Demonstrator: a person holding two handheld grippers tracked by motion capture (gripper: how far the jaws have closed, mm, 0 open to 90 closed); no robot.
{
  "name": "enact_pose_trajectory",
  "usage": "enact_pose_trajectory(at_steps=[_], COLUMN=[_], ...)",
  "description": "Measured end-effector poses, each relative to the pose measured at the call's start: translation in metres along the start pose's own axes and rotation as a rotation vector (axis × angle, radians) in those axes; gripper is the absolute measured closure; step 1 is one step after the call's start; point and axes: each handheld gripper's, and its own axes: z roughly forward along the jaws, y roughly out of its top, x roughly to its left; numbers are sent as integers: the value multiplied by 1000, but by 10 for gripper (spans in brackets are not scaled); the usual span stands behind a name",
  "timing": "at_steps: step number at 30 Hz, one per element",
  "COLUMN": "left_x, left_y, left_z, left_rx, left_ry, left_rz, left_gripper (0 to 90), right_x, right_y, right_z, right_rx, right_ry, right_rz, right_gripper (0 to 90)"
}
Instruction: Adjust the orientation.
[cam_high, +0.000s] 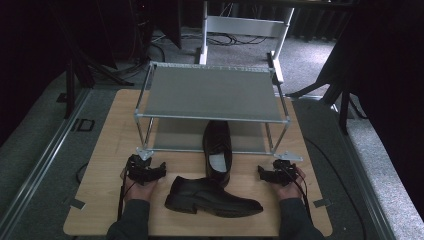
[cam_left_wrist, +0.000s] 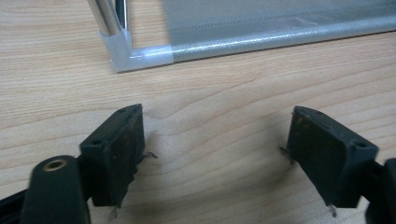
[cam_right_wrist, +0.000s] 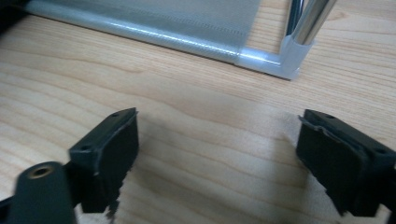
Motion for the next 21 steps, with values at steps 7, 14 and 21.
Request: enact_pose_trajectory(at_steps=[7, 14, 21], left_x=[2, 7, 1], left_y=[-2, -2, 6], left_z=[-5, -10, -24], left_rx=[0, -3, -45], left_ry=[-6, -48, -116], left_rz=[4, -41, -6], left_gripper=[340, 419, 436], right_x=[5, 17, 32], right_y=[-1, 6, 18], right_z=[-9, -21, -35], right_rx=[18, -4, -37], right_ry=[11, 77, 153], right_rz=[-11, -52, -88], right_gripper=[350, 455, 495])
